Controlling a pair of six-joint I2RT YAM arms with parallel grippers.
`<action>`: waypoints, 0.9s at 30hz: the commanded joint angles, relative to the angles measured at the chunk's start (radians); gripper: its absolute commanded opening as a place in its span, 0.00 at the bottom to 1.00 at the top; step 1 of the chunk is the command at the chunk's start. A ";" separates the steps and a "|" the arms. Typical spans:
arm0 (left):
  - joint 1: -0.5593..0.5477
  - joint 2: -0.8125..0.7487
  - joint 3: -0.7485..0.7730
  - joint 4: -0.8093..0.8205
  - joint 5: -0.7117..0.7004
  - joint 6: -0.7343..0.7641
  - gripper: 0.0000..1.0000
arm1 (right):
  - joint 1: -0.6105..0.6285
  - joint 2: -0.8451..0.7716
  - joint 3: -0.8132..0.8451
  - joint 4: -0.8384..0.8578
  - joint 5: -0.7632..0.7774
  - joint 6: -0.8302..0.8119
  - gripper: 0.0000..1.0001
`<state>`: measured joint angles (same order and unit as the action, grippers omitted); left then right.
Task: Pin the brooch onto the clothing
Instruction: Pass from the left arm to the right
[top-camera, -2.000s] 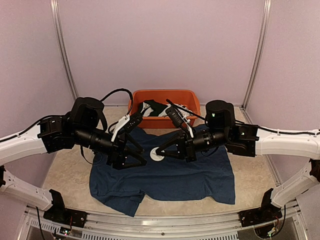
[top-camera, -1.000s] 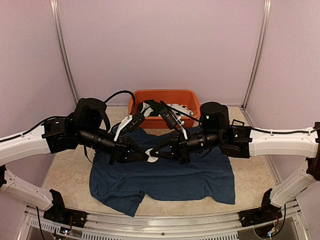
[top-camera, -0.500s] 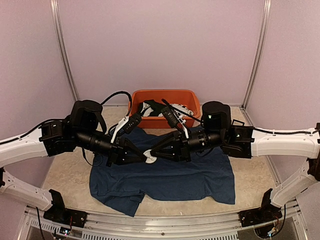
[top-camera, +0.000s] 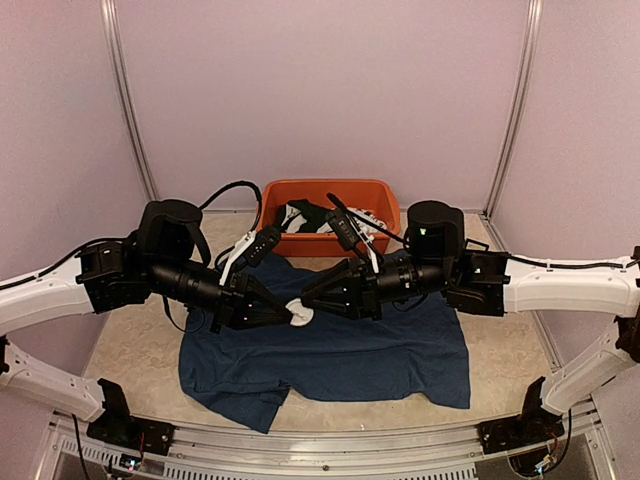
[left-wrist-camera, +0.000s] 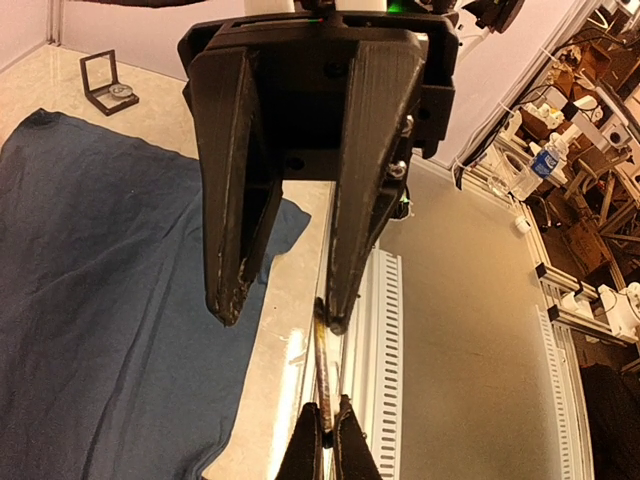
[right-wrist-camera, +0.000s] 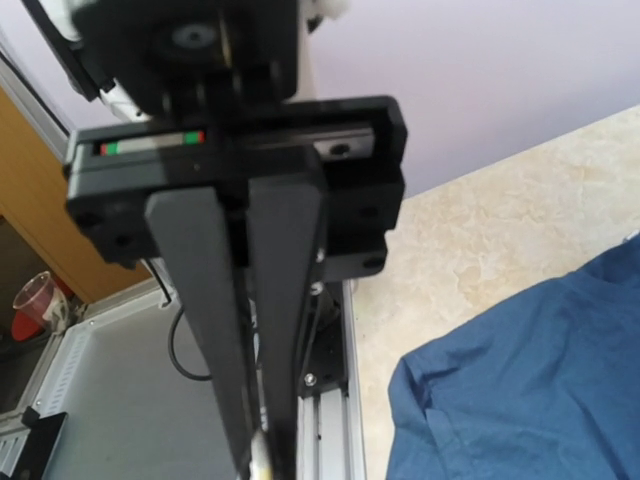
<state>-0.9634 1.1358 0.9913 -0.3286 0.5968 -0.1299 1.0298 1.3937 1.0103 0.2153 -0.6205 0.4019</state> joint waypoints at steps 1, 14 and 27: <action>0.003 -0.010 -0.010 0.013 0.006 -0.001 0.00 | 0.000 0.020 0.020 -0.022 0.002 -0.009 0.27; 0.005 -0.005 -0.008 0.014 0.009 -0.003 0.00 | 0.010 0.031 0.025 -0.014 -0.039 -0.008 0.22; 0.006 -0.004 -0.006 0.015 0.007 -0.005 0.00 | 0.012 0.031 0.035 -0.019 -0.048 -0.008 0.00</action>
<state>-0.9585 1.1362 0.9878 -0.3305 0.5930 -0.1318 1.0367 1.4101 1.0191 0.2089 -0.6636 0.3912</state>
